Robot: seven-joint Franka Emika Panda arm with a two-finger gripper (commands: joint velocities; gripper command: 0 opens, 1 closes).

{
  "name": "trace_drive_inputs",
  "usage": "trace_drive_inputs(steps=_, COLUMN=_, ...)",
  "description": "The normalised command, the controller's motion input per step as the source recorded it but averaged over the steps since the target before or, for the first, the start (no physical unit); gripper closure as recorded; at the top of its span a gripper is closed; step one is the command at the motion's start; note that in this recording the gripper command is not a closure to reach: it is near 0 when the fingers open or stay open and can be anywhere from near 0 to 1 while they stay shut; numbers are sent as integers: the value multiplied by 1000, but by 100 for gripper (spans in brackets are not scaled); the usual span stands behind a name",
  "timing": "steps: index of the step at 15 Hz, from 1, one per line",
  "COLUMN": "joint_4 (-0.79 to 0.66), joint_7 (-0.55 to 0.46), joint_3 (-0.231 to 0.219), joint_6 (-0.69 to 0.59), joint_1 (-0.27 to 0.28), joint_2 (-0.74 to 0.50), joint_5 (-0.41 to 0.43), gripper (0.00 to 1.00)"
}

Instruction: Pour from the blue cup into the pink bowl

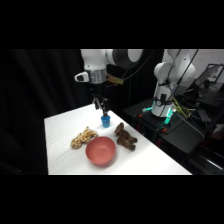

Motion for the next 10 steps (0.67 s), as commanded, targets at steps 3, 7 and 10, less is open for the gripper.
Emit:
trace_drive_inputs(steps=3, joint_4=-56, joint_7=-14, joint_3=11, joint_6=23, joint_1=-26, joint_2=-47, joint_5=-17, gripper=0)
trace_drive_inputs(steps=7, joint_4=-291, joint_7=-68, joint_3=-18, joint_6=111, joint_1=-58, joint_2=-251, joint_5=34, gripper=0)
trace_drive_inputs(steps=10, joint_4=-471, joint_7=-133, joint_3=-51, joint_6=225, joint_1=-87, joint_2=-417, joint_5=154, gripper=0)
